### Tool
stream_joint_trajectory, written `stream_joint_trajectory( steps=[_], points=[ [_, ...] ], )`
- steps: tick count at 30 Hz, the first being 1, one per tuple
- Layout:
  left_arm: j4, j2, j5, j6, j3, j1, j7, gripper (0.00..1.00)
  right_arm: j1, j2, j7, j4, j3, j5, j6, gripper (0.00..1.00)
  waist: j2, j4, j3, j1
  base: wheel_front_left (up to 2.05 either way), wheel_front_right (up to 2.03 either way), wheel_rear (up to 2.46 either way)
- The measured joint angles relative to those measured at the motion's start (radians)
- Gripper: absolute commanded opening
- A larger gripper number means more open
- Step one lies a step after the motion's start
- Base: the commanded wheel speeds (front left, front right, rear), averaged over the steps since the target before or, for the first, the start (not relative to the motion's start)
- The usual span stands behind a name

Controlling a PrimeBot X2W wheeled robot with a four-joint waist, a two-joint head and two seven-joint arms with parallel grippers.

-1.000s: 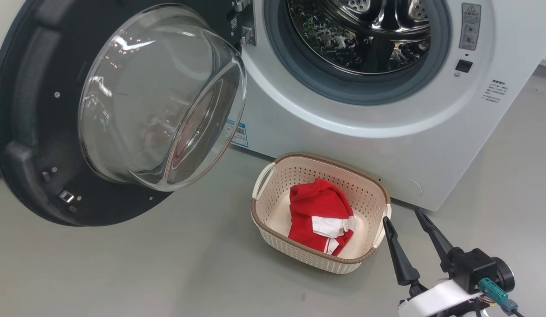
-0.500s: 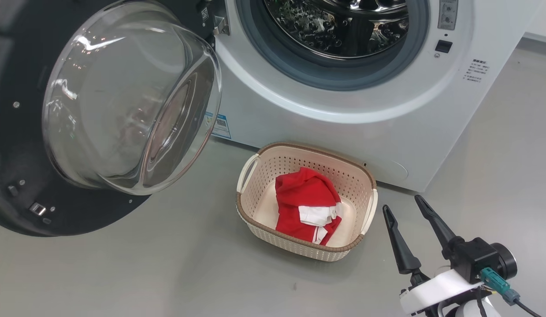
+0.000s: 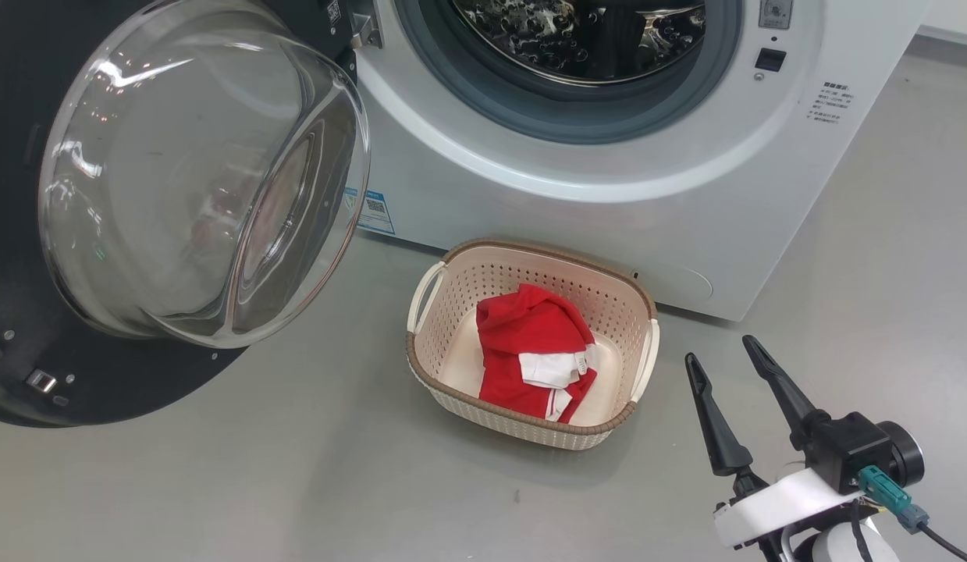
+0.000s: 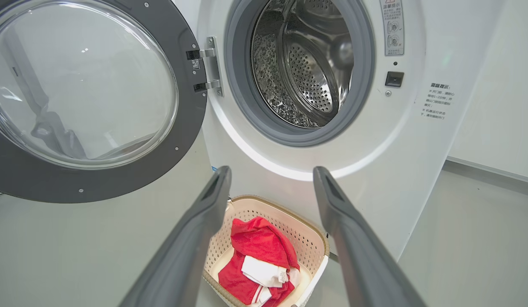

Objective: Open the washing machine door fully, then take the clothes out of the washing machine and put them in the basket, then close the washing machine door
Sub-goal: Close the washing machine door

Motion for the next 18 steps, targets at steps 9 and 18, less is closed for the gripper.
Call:
stream_joint_trajectory(
  steps=[9,18],
  points=[
    [0.070,0.011,0.002,-0.042,-0.046,-0.012,0.065,0.00,-0.002,0.000,0.000,0.000,0.000,0.000,0.000,1.00,0.0000,0.000,0.008,0.0000,0.00,0.00,0.00],
    [0.110,0.012,-0.006,-0.080,-0.061,-0.039,0.111,0.00,-0.006,0.000,0.000,0.001,0.000,0.000,0.007,1.00,0.0000,-0.003,0.012,0.0000,0.00,0.00,0.00]
  ],
)
